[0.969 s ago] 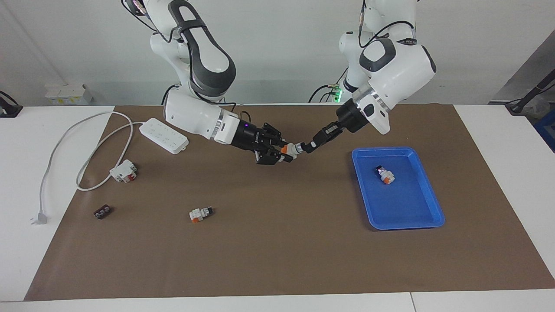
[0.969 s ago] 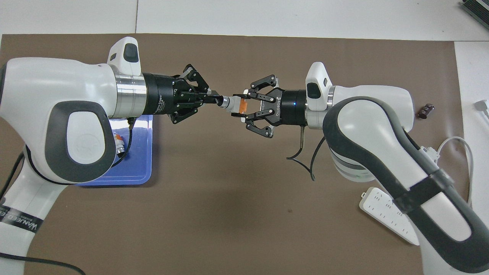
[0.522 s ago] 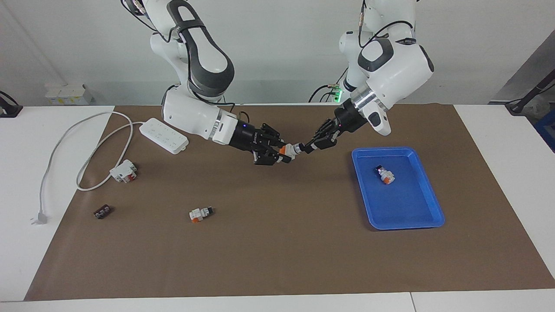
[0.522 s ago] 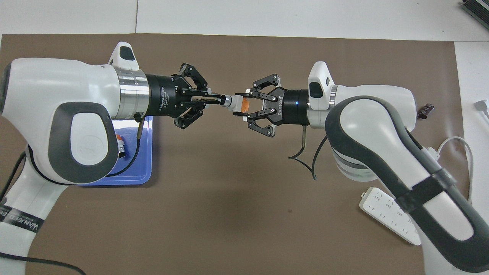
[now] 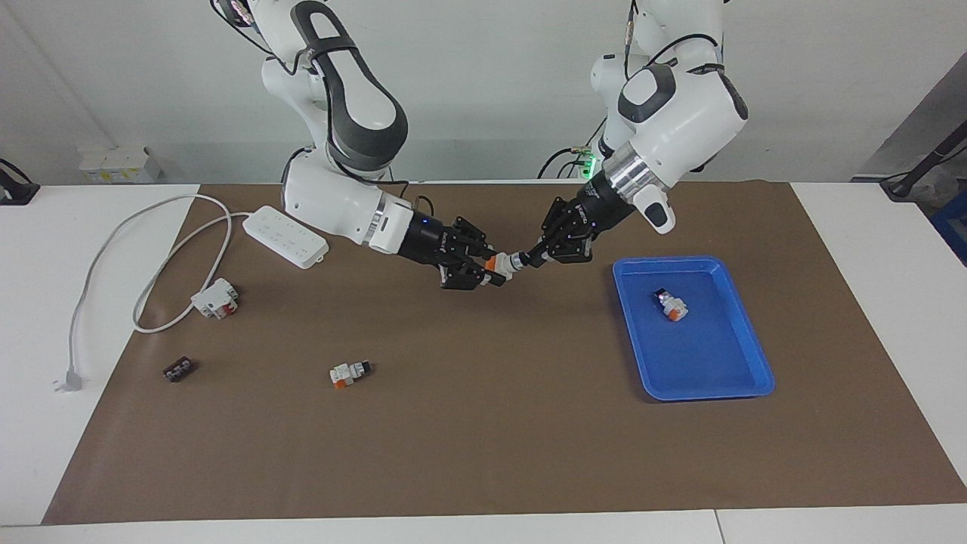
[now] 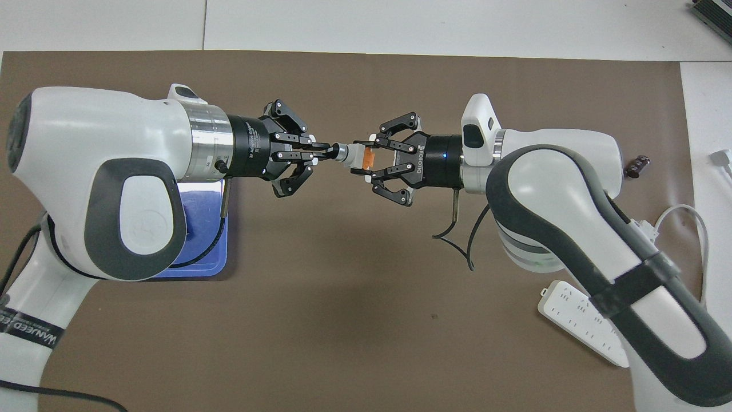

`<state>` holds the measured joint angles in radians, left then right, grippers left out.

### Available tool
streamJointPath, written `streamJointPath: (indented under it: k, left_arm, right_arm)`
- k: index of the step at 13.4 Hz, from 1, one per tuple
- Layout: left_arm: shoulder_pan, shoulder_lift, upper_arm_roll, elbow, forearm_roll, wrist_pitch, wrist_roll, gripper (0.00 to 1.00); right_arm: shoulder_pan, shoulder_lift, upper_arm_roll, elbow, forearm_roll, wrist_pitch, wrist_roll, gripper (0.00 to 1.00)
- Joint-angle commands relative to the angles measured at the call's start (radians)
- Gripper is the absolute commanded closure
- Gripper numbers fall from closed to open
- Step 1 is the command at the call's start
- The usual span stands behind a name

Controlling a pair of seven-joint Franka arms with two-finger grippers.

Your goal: Turn and place switch with both arms

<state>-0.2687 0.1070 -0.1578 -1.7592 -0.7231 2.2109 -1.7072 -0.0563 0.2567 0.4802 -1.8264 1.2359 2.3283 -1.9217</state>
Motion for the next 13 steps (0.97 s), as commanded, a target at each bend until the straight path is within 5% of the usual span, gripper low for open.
streamJointPath:
  k: [1,13]
  left_arm:
    - [-0.015,0.011,0.007,0.014,0.031,0.062,-0.159,1.00]
    - [-0.010,0.013,0.011,0.017,0.033,0.096,-0.221,1.00]
  right_arm:
    - [0.003,-0.028,0.011,-0.025,0.036,0.003,-0.027,1.00]
    - [0.003,-0.031,0.011,-0.033,0.036,0.005,-0.027,1.00]
